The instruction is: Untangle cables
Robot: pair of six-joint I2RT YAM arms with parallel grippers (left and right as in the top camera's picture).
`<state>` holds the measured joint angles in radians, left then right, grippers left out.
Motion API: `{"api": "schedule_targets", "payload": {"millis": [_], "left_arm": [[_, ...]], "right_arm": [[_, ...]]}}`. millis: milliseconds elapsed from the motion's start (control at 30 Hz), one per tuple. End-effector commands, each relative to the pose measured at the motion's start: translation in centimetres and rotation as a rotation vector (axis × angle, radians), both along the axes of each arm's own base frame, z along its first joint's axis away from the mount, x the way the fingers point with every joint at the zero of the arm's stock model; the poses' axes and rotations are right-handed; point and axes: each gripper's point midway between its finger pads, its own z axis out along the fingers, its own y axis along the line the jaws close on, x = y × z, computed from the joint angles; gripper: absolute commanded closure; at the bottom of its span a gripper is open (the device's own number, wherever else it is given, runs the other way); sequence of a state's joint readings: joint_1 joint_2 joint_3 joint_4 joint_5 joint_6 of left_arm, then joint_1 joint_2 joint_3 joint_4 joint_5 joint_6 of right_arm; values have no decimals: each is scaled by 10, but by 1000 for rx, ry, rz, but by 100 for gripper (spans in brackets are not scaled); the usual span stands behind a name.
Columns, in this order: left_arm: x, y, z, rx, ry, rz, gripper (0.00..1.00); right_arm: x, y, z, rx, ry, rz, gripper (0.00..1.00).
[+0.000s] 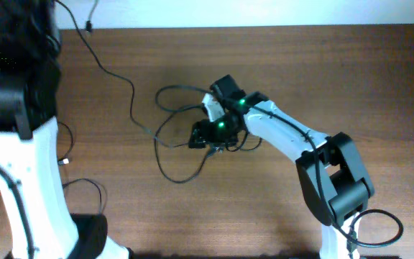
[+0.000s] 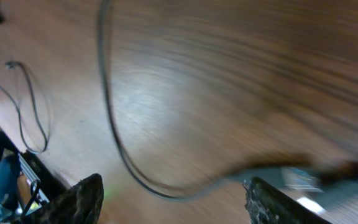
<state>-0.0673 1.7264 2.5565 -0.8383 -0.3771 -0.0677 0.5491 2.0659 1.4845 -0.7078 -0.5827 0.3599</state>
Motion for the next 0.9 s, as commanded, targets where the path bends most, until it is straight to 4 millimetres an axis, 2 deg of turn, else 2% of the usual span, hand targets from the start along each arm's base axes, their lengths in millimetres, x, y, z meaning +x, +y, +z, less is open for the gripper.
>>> {"api": "schedule_targets", "payload": {"millis": [0,33,133,200,300,333,400,433,533,600,667,733,800,867], "left_arm": [[37,41,-20,-2,25,-2,100],[43,55,-22,-2,19,26,100],[62,113,-32,2,-11,190,100],[72,139,-41,3,-19,265,100],[91,167,-68,-53,-7,306,100],[106,170,-89,-91,23,284,100],[140,157,-149,-129,168,176,100],[149,155,-175,-145,235,159,100],[160,139,-263,-239,478,87,100],[160,120,-297,-348,570,3,100],[159,93,-315,-431,633,-127,100],[156,66,-322,-512,670,-264,100],[151,62,-325,-540,691,-271,100],[144,69,-337,-541,738,-219,100]], "right_arm": [[-1,-13,-9,-42,2,12,26],[0,-15,-10,-53,-1,9,26],[2,-17,-11,-64,-5,2,23],[3,-19,-11,-70,-5,-3,22],[1,-24,-13,-86,9,-8,22],[1,-26,-14,-97,10,-10,22],[-1,-26,-14,-100,15,-10,22],[-1,-26,-14,-101,16,-10,22],[-1,-27,-15,-102,18,-10,18],[0,-28,-16,-112,12,-12,18],[1,-30,-17,-124,5,-15,17],[1,-30,-17,-125,7,-16,17],[0,-30,-17,-126,9,-15,17],[0,-31,-17,-127,11,-15,16]]}}
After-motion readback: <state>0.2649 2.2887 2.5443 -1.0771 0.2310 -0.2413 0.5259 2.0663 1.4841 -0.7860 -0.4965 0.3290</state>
